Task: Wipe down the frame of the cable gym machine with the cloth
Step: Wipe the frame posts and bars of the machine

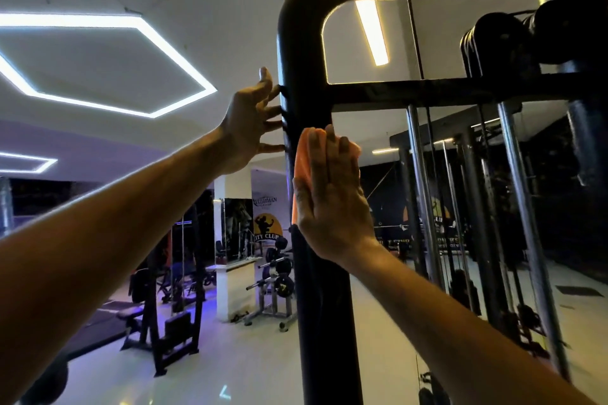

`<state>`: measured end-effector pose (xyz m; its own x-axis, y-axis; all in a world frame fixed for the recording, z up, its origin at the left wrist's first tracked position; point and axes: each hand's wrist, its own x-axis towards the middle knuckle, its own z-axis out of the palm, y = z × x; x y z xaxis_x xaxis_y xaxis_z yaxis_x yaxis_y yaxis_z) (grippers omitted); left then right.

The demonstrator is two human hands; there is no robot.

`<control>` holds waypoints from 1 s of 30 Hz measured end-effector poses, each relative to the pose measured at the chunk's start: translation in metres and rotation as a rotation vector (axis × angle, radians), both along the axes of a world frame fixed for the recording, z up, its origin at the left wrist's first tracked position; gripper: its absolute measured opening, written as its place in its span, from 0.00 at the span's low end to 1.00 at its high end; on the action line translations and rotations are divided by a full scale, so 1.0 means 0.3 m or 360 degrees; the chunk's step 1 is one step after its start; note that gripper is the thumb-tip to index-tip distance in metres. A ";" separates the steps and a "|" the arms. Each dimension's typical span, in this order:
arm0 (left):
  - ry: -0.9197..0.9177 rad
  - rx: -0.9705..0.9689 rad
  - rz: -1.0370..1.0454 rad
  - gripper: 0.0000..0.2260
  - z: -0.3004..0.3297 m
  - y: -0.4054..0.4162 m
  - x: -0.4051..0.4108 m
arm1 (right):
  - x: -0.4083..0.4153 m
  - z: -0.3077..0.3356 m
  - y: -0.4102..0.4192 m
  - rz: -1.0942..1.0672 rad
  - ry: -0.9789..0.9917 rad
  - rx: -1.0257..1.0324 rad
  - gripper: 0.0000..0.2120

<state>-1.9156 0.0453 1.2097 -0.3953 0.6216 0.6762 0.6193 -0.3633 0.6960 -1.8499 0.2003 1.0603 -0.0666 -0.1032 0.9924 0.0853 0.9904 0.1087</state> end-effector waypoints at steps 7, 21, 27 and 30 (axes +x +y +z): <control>-0.0060 0.0000 -0.0041 0.35 0.037 -0.013 0.011 | -0.021 0.319 -0.022 -0.0122 0.0084 -0.0048 0.32; -0.0014 0.0111 0.0013 0.24 -0.133 0.043 0.001 | -0.006 0.100 -0.065 0.0000 0.0023 -0.0301 0.35; -0.0048 0.0143 0.0032 0.27 -0.152 0.051 -0.041 | -0.017 -0.125 -0.091 -0.0170 0.0211 -0.0139 0.32; -0.0059 0.0109 -0.0020 0.28 -0.175 0.051 -0.062 | 0.006 -0.285 -0.103 -0.0108 0.0028 -0.0313 0.32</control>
<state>-1.9344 0.0606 1.1573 -0.4132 0.5798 0.7023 0.5886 -0.4185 0.6917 -1.8481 0.1695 0.9748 -0.0492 0.0966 0.9941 0.1528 0.9843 -0.0881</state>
